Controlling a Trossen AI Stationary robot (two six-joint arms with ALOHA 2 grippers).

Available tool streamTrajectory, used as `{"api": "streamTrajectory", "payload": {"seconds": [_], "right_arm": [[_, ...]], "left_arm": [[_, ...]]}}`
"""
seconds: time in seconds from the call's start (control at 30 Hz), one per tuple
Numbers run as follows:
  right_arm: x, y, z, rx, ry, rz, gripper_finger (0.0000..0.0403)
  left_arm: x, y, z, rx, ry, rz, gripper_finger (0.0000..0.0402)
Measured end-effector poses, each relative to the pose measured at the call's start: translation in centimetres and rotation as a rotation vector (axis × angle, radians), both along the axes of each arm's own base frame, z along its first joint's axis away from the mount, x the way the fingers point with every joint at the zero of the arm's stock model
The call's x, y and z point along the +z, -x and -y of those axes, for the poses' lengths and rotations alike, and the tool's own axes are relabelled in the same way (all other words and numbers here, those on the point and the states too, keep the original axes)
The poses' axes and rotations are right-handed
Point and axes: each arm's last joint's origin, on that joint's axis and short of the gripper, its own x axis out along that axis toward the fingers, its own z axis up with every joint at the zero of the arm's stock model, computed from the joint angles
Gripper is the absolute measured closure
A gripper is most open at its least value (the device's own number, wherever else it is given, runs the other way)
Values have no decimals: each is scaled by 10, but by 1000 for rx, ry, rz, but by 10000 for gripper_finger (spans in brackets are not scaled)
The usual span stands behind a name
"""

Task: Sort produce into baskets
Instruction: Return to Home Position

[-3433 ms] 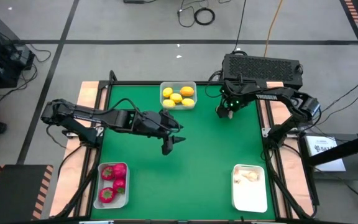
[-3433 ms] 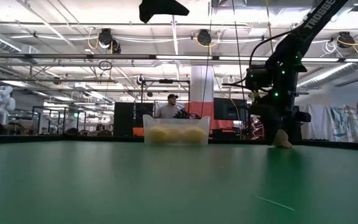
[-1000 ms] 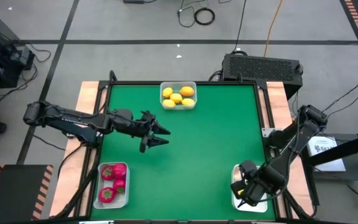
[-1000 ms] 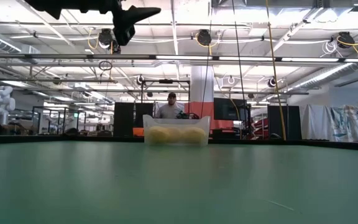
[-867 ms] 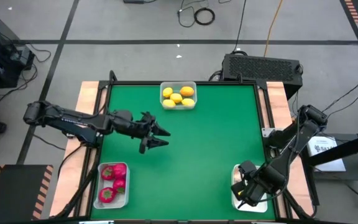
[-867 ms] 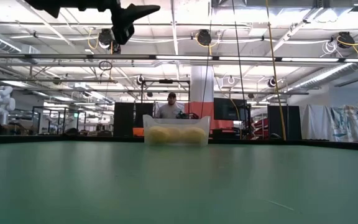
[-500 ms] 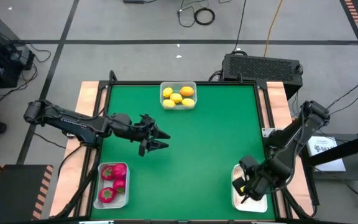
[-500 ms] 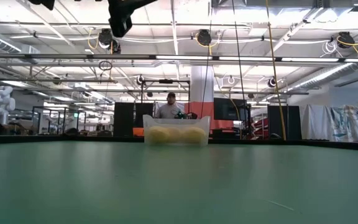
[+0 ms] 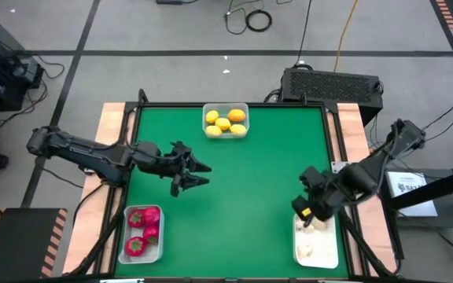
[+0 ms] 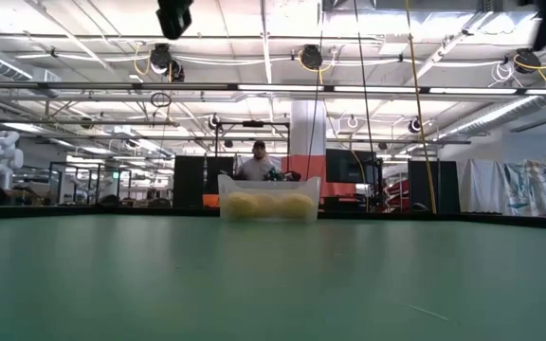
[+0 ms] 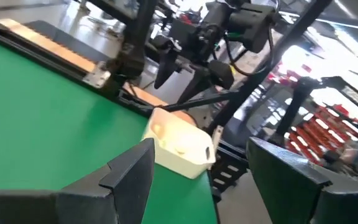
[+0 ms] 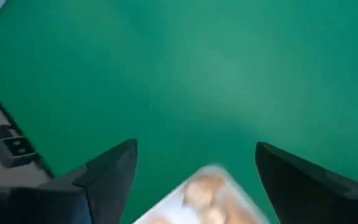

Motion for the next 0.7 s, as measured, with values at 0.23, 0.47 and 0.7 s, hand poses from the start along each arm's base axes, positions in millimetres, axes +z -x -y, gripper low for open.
{"api": "streamTrajectory", "payload": {"seconds": [0.23,0.47,0.7], "right_arm": [[6,-31,29,204,158,103,88],[29,-71,56,273,246,421,122],[48,-87,81,320,315,621,180]], "left_arm": [[17,25,-13,131,-94,37,141],[27,51,-25,261,-168,28,141],[27,81,-35,395,-225,-63,141]]}}
